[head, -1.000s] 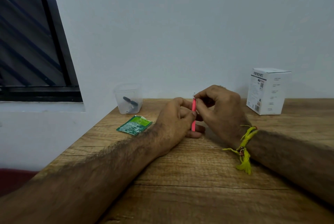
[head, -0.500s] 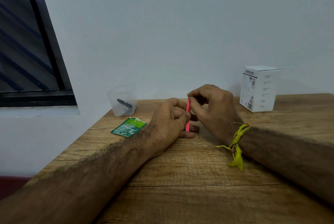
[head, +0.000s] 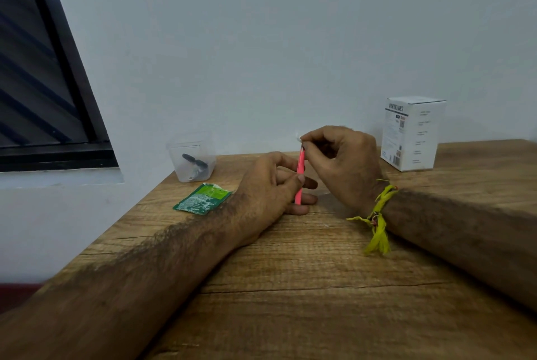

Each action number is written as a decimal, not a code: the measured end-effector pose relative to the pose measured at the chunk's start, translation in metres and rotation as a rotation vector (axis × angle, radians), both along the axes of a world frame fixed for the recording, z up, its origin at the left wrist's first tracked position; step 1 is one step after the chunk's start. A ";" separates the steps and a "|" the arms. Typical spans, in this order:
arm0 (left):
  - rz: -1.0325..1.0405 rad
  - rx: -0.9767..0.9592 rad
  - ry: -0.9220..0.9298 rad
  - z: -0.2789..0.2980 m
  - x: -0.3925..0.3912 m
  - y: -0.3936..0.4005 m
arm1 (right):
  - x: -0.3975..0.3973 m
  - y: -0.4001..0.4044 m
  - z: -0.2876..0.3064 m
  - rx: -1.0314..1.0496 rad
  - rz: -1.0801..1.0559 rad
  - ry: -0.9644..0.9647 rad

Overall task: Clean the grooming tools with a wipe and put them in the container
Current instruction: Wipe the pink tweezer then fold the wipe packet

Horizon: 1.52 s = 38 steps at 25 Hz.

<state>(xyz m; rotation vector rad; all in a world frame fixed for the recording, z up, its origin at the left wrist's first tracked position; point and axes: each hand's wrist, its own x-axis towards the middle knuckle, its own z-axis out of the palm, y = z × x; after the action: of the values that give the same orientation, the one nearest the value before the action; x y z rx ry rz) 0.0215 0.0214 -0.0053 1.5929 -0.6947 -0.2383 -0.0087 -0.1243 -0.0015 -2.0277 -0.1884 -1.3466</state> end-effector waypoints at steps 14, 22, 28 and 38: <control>0.001 -0.057 0.051 -0.003 0.006 0.001 | -0.004 0.000 -0.001 -0.363 -0.037 0.016; -0.012 -0.069 0.067 -0.003 0.007 0.002 | -0.005 0.000 -0.002 -0.438 -0.033 0.063; -0.022 -0.075 0.082 0.000 0.004 0.003 | -0.003 -0.002 -0.002 -0.445 0.000 0.068; 0.007 -0.131 0.120 0.001 0.006 0.004 | -0.004 0.000 -0.002 -0.463 0.069 0.066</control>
<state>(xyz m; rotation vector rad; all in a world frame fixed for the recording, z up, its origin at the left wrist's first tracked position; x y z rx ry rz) 0.0273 0.0258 -0.0046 1.4437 -0.5993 -0.2756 -0.0128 -0.1242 -0.0036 -2.4138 -0.5799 -1.2752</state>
